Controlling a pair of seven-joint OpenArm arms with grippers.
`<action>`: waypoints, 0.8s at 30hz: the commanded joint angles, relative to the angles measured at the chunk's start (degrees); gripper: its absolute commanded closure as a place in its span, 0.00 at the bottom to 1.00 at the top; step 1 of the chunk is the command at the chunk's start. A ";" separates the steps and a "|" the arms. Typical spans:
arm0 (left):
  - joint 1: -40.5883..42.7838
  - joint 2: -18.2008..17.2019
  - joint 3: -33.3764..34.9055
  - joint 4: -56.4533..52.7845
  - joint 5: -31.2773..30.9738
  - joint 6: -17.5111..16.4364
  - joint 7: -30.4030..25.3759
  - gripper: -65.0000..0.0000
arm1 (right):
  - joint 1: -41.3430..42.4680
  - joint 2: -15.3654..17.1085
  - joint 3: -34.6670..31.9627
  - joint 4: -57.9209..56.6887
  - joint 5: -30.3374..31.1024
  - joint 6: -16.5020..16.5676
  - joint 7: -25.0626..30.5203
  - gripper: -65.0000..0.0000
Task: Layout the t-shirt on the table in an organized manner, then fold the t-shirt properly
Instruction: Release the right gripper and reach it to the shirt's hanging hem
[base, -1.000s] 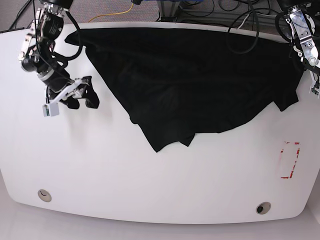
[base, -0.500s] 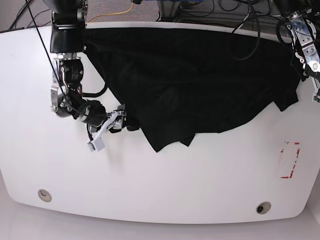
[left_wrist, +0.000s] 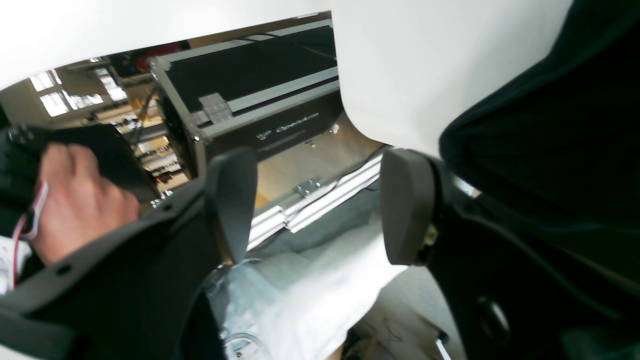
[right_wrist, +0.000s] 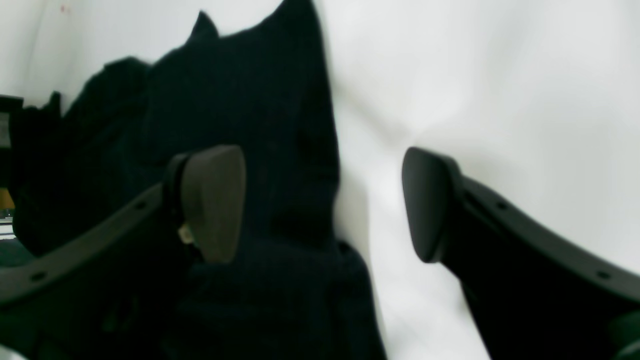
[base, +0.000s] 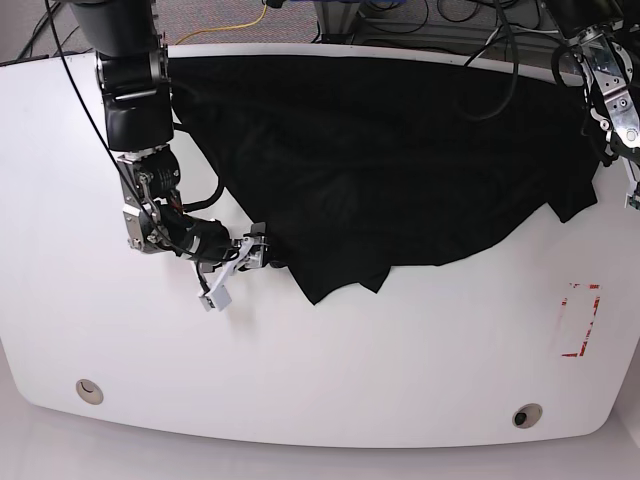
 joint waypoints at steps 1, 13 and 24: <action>-0.41 -0.04 -0.26 0.86 0.82 -0.06 0.46 0.45 | 3.35 0.45 -2.08 -2.70 1.26 1.34 2.94 0.27; -0.41 1.54 0.00 0.86 0.82 -0.06 0.46 0.45 | 4.66 -1.22 -7.18 -6.65 1.26 1.34 5.84 0.27; -0.50 1.54 0.00 0.86 0.82 -0.06 0.46 0.45 | 4.58 -5.09 -11.75 -6.65 1.35 3.37 5.75 0.28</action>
